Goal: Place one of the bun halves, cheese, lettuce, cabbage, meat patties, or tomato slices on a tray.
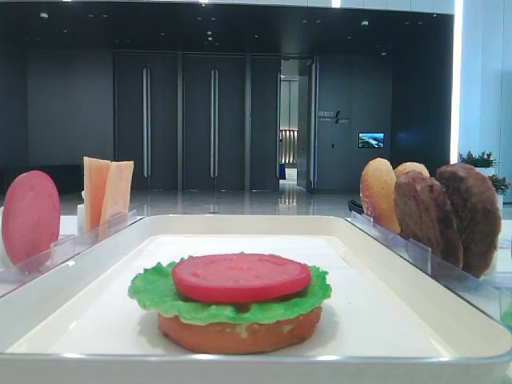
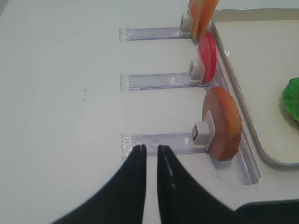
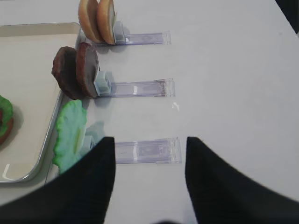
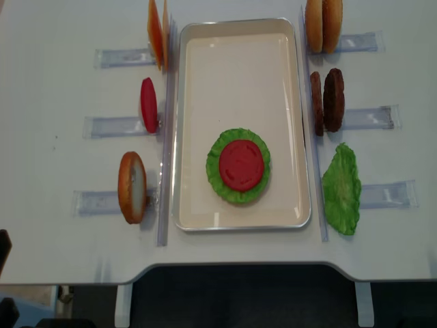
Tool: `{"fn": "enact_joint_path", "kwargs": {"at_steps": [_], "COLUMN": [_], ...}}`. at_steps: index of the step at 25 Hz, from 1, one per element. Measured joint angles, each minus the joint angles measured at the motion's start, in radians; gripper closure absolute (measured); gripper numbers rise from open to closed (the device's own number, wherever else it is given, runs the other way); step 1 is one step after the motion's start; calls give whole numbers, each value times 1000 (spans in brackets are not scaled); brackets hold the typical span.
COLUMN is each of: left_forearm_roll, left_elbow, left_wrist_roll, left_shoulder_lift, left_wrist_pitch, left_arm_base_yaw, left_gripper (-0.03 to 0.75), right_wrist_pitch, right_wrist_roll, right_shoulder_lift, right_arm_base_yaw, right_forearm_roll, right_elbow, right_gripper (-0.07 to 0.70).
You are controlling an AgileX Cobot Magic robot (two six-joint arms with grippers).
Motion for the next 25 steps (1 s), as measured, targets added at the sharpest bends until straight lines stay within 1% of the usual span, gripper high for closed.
{"fn": "enact_joint_path", "kwargs": {"at_steps": [4, 7, 25], "left_forearm_roll": [0, 0, 0], "left_elbow": [0, 0, 0], "left_wrist_roll": [4, 4, 4], "left_shoulder_lift": [0, 0, 0], "left_wrist_pitch": [0, 0, 0], "left_arm_base_yaw": [0, 0, 3], "left_gripper": [692, 711, 715], "right_wrist_pitch": [0, 0, 0], "right_wrist_roll": [0, 0, 0], "right_shoulder_lift": [0, 0, 0], "right_arm_base_yaw": [0, 0, 0], "right_forearm_roll": [0, 0, 0], "right_elbow": [0, 0, 0], "right_gripper": [289, 289, 289]}}
